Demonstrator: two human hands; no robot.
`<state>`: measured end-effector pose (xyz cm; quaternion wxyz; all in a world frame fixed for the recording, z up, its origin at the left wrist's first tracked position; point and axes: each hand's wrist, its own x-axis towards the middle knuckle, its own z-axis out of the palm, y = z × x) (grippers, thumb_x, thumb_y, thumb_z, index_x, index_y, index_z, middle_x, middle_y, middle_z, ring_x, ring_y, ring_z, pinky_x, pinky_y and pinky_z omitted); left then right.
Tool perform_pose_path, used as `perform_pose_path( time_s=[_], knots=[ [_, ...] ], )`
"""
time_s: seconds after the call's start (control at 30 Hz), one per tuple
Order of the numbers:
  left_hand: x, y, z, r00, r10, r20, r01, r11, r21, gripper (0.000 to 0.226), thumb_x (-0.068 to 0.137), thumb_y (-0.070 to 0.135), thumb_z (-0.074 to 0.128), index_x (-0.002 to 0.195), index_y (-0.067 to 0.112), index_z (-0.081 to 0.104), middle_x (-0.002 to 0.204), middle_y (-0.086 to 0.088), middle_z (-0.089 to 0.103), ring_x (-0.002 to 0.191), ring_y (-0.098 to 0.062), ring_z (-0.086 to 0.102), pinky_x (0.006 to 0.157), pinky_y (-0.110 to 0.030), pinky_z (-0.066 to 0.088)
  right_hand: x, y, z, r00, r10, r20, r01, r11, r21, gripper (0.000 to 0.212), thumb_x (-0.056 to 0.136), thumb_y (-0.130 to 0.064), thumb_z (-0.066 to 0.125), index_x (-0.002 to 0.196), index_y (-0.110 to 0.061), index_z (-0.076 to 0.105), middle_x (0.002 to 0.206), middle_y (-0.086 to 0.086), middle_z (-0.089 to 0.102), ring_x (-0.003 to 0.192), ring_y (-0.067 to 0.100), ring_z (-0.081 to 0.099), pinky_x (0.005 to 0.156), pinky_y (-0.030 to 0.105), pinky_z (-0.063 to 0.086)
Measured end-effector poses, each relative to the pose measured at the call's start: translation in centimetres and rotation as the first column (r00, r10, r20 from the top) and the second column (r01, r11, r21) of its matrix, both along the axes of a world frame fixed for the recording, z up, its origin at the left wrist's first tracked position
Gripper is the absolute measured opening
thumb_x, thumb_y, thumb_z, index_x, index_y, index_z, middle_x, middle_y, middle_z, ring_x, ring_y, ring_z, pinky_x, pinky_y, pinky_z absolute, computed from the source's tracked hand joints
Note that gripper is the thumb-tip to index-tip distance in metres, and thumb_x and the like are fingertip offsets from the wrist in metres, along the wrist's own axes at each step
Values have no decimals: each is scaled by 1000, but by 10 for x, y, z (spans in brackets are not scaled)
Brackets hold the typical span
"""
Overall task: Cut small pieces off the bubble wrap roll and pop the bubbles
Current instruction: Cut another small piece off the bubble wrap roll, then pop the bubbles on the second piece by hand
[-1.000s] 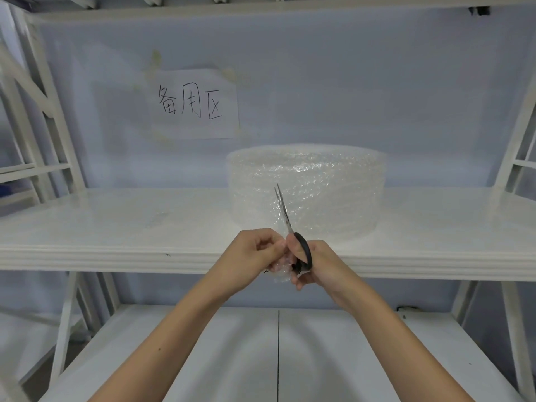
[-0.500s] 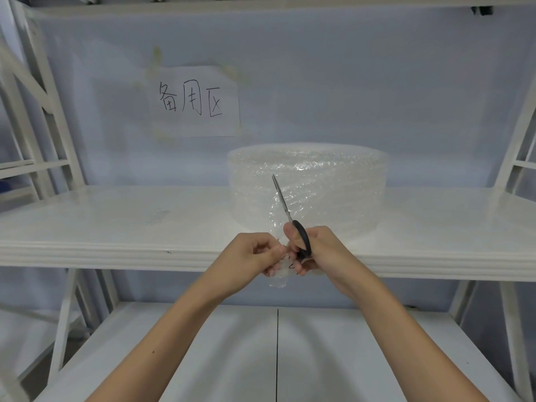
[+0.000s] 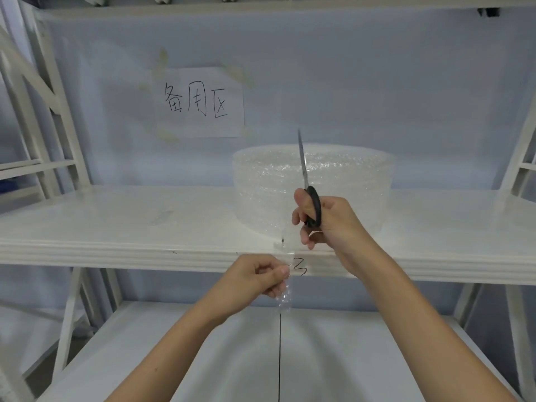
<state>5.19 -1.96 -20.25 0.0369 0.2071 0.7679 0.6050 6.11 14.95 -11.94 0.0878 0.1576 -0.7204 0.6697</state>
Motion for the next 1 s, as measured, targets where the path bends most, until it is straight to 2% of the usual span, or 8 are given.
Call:
perform_pose_path(
  time_s=[0.13,0.2,0.3,0.4,0.53,0.67,0.77,1.0],
  knots=[
    [-5,-7,10,996,84,20,-85,991,102,16,94,13,62,88,5,74,75,-7,72,67,-14,64,69,-24,55,14,6,6,997,-26,-68,31,997,69,43,75,-55,61,83,-15,74,89,2,77,52,17,61,39,23,40],
    [-6,-7,15,995,93,21,-95,987,129,17,94,15,62,89,4,75,78,-8,73,67,-14,63,70,-25,55,15,15,8,987,-121,-104,127,991,53,26,87,-40,63,94,-18,74,90,1,77,50,17,62,36,23,38],
    [-6,-6,22,995,97,16,-99,986,138,20,93,15,61,87,2,75,77,-5,72,66,-15,61,75,-27,56,9,42,7,943,-305,-136,309,951,11,11,93,-26,62,91,-21,70,89,3,73,48,16,66,32,23,37],
    [-7,-4,28,992,123,25,-125,980,156,22,93,14,60,87,1,76,85,-6,74,69,-16,64,76,-26,57,-3,76,0,879,-468,-96,473,881,30,25,91,-37,63,84,-13,69,83,8,73,55,20,70,34,25,41],
    [-8,-2,35,990,140,28,-142,977,160,26,97,12,52,92,6,76,92,-6,76,68,-10,68,78,-26,57,-18,120,-10,761,-648,31,632,751,193,43,90,-41,59,79,-1,70,73,17,74,53,25,67,44,27,44],
    [-11,-3,41,988,152,10,-152,972,180,20,95,12,57,97,10,77,85,-3,75,70,-13,66,79,-27,59,-32,150,-20,672,-739,43,606,583,542,44,88,-39,58,71,0,68,61,13,70,45,24,62,47,25,44],
    [-13,-4,45,988,154,-18,-148,971,189,19,94,6,58,105,11,73,75,-2,74,67,-14,63,77,-27,59,-42,154,-23,656,-751,-67,529,395,751,43,85,-46,55,69,-6,59,67,13,64,61,28,60,53,29,40],
    [-11,-11,54,983,157,-96,-140,977,162,16,92,3,60,104,13,58,77,-11,76,57,-19,62,67,-28,57,-51,149,-29,661,-725,-196,466,192,863,36,95,-31,43,68,-8,49,69,9,54,69,31,56,59,31,40]
  ],
)
